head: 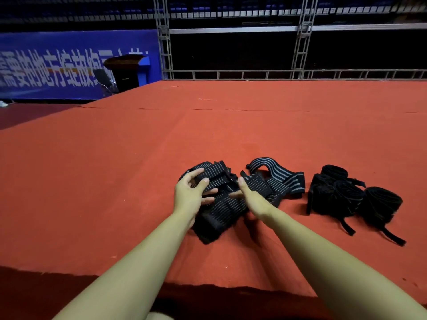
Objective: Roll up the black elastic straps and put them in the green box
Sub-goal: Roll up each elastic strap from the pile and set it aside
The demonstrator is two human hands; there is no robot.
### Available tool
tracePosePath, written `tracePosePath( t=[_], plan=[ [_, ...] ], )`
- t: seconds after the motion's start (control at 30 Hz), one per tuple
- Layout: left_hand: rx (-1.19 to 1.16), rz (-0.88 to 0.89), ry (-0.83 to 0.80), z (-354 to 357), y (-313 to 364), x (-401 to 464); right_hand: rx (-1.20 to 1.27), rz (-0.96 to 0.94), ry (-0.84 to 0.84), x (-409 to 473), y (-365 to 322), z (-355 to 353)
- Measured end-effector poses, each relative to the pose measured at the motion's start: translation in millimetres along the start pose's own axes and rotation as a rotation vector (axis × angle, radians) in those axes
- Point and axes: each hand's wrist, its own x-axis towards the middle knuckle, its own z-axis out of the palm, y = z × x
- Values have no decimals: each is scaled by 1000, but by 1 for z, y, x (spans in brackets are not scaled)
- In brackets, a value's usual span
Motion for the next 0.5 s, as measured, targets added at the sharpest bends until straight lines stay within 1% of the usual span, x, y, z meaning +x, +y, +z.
tracePosePath(
  t=[0.03,0.07,0.1,0.13,0.17,0.2,0.27,0.33,0.37,0.4,0.43,0.5],
  plan=[
    [4,-15,-18,-2,1,0,107,-28,32,-1,-5,3],
    [15,-29,-28,-3,0,-2,234,-54,19,-1,-10,6],
    [25,-46,-32,-3,0,-3,329,-77,-30,-1,-16,8],
    [37,-60,-31,-2,-1,-4,371,-121,-80,-1,-21,12],
    [55,-66,-27,-1,-1,-5,361,-175,-100,0,-22,15],
    [93,-70,-25,0,0,-6,333,-227,-87,2,-23,18],
    [268,-23,-36,-2,0,-2,325,-280,-26,5,-25,19],
    [549,136,-37,-5,2,4,355,-270,-12,5,-28,16],
    [638,201,-21,-6,2,9,365,-256,-26,3,-30,14],
    [655,222,-1,-6,2,13,367,-239,-39,1,-32,10],
    [623,210,21,-5,6,15,358,-226,-47,1,-32,7],
    [507,159,134,-3,18,18,412,-203,-49,1,-34,0]
  ],
)
